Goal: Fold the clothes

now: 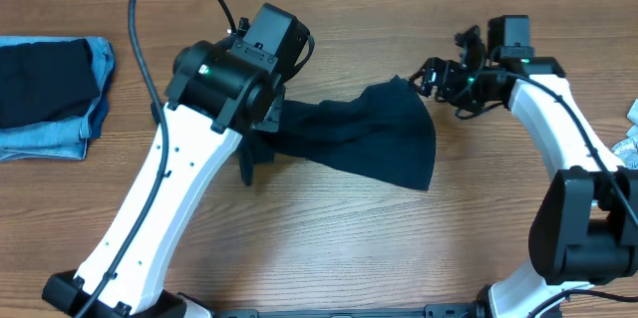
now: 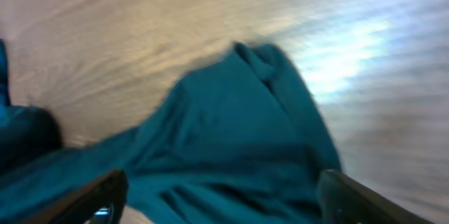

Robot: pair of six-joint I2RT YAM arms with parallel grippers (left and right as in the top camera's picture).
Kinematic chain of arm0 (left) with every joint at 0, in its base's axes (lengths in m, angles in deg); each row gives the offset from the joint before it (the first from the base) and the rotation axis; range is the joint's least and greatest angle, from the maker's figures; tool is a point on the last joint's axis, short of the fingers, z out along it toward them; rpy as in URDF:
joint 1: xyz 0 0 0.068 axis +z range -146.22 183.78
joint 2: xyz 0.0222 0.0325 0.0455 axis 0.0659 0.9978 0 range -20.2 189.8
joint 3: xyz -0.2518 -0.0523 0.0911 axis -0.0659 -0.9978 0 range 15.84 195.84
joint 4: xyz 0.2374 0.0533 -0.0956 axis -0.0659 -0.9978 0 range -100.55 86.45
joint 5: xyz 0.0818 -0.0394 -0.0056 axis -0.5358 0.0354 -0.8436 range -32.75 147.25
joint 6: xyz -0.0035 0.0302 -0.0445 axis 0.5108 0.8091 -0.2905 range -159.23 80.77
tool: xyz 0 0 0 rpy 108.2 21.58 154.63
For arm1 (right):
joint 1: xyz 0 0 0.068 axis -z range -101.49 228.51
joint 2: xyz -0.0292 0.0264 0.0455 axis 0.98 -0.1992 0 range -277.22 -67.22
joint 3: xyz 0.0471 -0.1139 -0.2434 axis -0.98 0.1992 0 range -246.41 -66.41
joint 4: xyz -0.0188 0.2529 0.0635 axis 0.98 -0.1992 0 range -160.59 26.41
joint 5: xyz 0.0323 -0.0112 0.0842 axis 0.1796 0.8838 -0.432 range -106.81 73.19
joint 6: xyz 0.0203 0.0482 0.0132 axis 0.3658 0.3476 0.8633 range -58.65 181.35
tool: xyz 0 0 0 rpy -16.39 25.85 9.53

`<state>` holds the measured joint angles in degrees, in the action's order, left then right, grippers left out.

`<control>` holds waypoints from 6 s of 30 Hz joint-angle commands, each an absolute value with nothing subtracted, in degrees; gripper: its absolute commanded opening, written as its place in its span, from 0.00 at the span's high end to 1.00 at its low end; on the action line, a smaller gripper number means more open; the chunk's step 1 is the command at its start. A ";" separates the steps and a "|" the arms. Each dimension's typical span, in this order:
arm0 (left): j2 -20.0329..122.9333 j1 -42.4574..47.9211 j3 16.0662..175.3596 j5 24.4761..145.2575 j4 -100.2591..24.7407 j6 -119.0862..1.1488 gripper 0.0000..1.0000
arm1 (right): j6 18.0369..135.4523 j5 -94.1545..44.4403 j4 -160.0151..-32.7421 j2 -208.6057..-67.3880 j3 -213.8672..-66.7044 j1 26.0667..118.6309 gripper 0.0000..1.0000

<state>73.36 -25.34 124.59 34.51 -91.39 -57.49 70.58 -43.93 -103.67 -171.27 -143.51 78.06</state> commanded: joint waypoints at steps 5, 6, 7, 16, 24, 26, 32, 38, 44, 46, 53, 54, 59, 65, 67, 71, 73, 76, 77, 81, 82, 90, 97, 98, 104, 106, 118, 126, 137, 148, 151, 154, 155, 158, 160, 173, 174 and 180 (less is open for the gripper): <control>71.72 -25.12 124.67 34.84 -91.30 -57.47 0.96 | 70.54 -38.68 -95.17 -177.46 -143.33 72.67 0.19; 71.72 -25.12 124.67 34.84 -91.32 -57.45 0.96 | 70.56 -38.70 -94.40 -178.44 -143.33 72.67 0.20; 71.72 -25.12 124.67 34.84 -91.34 -57.45 0.96 | 70.56 -38.70 -93.79 -179.51 -143.33 72.67 0.21; 71.72 -25.12 124.67 34.84 -91.34 -57.47 0.96 | 70.32 -39.62 -92.19 -185.35 -143.33 72.69 0.22; 71.72 -25.12 124.67 34.84 -91.34 -57.47 0.96 | 70.23 -43.88 -90.38 -185.46 -143.33 72.49 0.30; 71.72 -25.12 124.67 34.84 -91.34 -57.47 0.96 | 70.23 -43.88 -89.81 -185.61 -143.33 72.47 0.31; 71.72 -25.12 124.67 34.86 -91.39 -57.45 0.96 | 69.82 -40.19 -87.17 -185.66 -143.33 72.49 0.25; 71.72 -25.12 124.67 34.86 -91.34 -57.47 0.96 | 69.79 -37.79 -86.82 -185.66 -143.33 72.49 0.21; 71.72 -25.12 124.67 34.86 -91.01 -57.45 0.96 | 69.86 -39.18 -87.58 -185.98 -143.33 72.12 0.21; 71.72 -25.12 124.67 34.95 -90.77 -57.47 0.96 | 69.88 -39.47 -87.73 -186.57 -143.33 71.70 0.21; 71.72 -25.12 124.67 36.15 -90.53 -57.45 0.96 | 69.86 -45.28 -87.30 -187.80 -143.33 70.33 0.32; 71.72 -25.12 124.67 36.15 -90.51 -57.45 0.96 | 69.86 -46.75 -86.97 -187.80 -143.33 70.24 0.34; 71.72 -25.12 124.67 36.15 -90.51 -57.45 0.96 | 69.86 -48.45 -86.79 -187.78 -143.36 70.22 0.48; 71.72 -25.12 124.67 36.15 -90.51 -57.45 0.96 | 70.36 -48.43 -87.08 -186.31 -143.40 71.73 0.75; 71.72 -25.12 124.67 36.15 -90.51 -57.45 0.95 | 70.52 -48.19 -87.32 -185.11 -143.40 72.45 0.79; 71.72 -25.12 124.67 36.17 -90.51 -57.45 0.95 | 70.54 -47.36 -87.91 -180.96 -143.40 74.26 0.82; 71.72 -25.12 124.67 36.17 -90.51 -57.45 0.95 | 70.54 -47.38 -88.43 -178.27 -143.40 75.20 0.83; 71.72 -25.12 124.67 36.15 -90.49 -57.43 0.95 | 70.54 -47.34 -89.77 -175.03 -143.40 76.16 0.91; 71.72 -25.12 124.67 36.13 -90.49 -57.43 0.95 | 70.56 -47.34 -90.27 -174.05 -143.40 76.56 0.94; 71.72 -25.10 124.67 35.64 -90.47 -57.19 0.95 | 72.68 -46.27 -91.69 -170.66 -143.40 78.81 0.96; 71.72 -25.08 124.67 35.43 -90.45 -57.19 0.95 | 73.49 -46.27 -91.84 -169.94 -143.40 79.55 0.96; 71.72 -25.08 124.67 35.47 -90.03 -57.19 0.95 | 72.57 -45.06 -93.72 -170.68 -143.36 78.96 0.72; 71.72 -25.08 124.67 35.91 -90.14 -57.21 0.95 | 71.78 -40.82 -88.43 -178.16 -143.36 72.32 0.46; 71.72 -25.08 124.67 36.04 -90.14 -57.23 0.95 | 71.78 -40.76 -87.89 -179.16 -143.36 71.99 0.45; 71.72 -25.08 124.67 36.34 -90.10 -57.23 0.95 | 71.83 -40.87 -85.29 -183.30 -143.36 71.77 0.45; 71.72 -25.08 124.67 36.34 -90.12 -57.23 0.95 | 71.85 -40.93 -84.67 -184.06 -143.36 71.77 0.45; 71.72 -25.08 124.67 36.34 -89.96 -57.25 0.95 | 71.83 -42.83 -84.32 -186.40 -143.36 71.35 0.47; 71.72 -25.08 124.67 36.34 -89.90 -57.25 0.95 | 71.83 -42.81 -84.94 -186.62 -143.33 70.24 0.54; 71.72 -25.12 124.67 36.74 -89.90 -57.23 0.95 | 72.02 -42.35 -87.25 -186.62 -143.33 68.60 0.82; 71.72 -25.10 124.67 33.85 -89.46 -57.21 0.95 | 73.33 -43.32 -92.39 -178.16 -146.83 71.25 0.96; 71.72 -24.99 124.70 32.24 -88.22 -57.19 0.95 | 73.33 -43.47 -95.25 -171.93 -149.96 73.26 0.96; 71.72 -24.47 124.70 31.56 -86.10 -56.53 0.95 | 73.36 -43.47 -97.57 -165.92 -153.15 75.51 0.96; 71.72 -24.12 124.70 31.62 -85.42 -55.83 0.94 | 73.36 -43.47 -97.94 -164.04 -153.87 76.23 0.96; 71.72 -21.85 124.70 31.62 -82.66 -53.21 0.94 | 73.36 -43.45 -99.01 -157.81 -154.98 78.87 0.96; 71.72 -20.29 124.70 31.62 -81.51 -52.66 0.94 | 73.33 -43.36 -99.78 -155.17 -154.98 80.34 0.96; 71.72 -5.39 124.70 46.66 -68.54 -51.33 0.94 | 73.31 -38.16 -107.38 -151.23 -154.98 86.52 0.96; 71.72 -4.62 124.72 48.76 -66.75 -51.00 0.94 | 73.33 -37.63 -106.84 -151.23 -154.98 86.52 0.96; 72.05 -1.80 124.72 56.61 -55.67 -49.89 0.95 | 73.33 -36.52 -101.18 -151.45 -154.98 86.52 0.96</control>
<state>72.90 -3.09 124.52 49.52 -59.63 -52.07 73.33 -37.96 -103.25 -151.41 -154.53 86.35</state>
